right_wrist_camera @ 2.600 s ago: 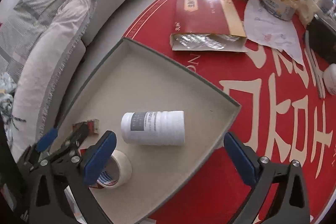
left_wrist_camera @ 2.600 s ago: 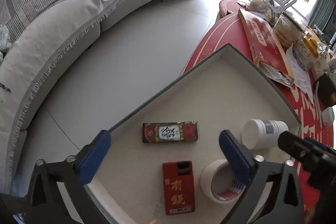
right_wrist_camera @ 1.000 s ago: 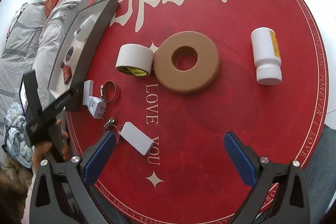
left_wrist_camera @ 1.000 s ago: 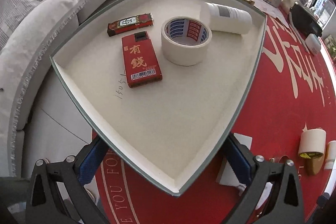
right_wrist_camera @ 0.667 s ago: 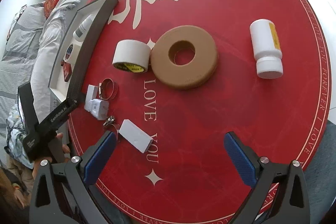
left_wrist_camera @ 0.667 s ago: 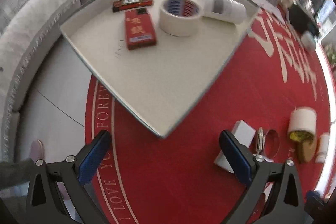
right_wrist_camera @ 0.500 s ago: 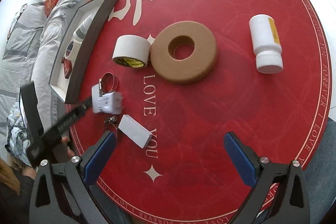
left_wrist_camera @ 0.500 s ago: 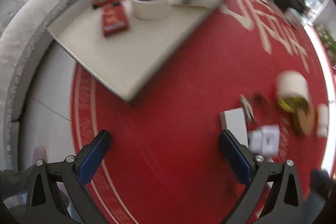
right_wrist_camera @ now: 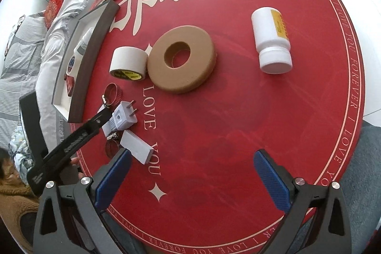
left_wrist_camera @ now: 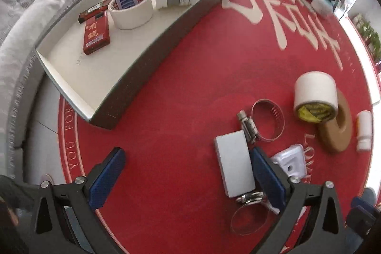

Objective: Organize rigid objects
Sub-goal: 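Move the left tool to the white block while the right tool approaches the yellow-label bottle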

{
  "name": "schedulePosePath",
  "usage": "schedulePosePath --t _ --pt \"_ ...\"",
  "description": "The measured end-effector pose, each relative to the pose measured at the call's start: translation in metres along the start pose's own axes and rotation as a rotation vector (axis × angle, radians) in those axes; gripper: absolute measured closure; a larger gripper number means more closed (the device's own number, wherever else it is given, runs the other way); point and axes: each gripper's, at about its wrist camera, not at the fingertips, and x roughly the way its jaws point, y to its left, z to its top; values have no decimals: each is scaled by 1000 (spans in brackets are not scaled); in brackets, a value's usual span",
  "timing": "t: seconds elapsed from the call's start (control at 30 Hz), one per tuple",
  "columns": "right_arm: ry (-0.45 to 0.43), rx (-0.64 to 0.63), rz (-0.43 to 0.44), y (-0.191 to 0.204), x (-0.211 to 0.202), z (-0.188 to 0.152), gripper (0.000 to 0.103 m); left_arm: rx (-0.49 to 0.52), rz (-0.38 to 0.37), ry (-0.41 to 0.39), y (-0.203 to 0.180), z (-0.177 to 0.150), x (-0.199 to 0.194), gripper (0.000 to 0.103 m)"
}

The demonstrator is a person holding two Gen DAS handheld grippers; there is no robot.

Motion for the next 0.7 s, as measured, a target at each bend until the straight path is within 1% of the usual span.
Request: schedulePosePath --t 0.13,0.2,0.3,0.37,0.43,0.53,0.67,0.7 --pt "-19 -6 -16 -3 -5 1 0 -83 19 6 30 -8 -4 0" --pt "-33 1 -28 -9 -6 4 0 -89 20 10 36 -10 -5 0" --pt "-43 33 -71 -23 -6 12 0 -62 21 14 27 -6 -4 0" --pt "-63 63 -112 -35 -9 21 0 -26 23 7 14 -3 -5 0" --pt "-71 71 -156 -43 -8 30 0 4 9 9 0 -2 -5 0" --pt "-75 58 -224 -50 -3 50 0 20 -3 -1 -13 -1 -4 0" --pt "-43 12 -310 -51 18 75 0 15 -10 -17 -14 -5 -5 0" --pt "-47 -15 -358 -48 23 80 0 14 -11 -20 -13 -7 -6 0"
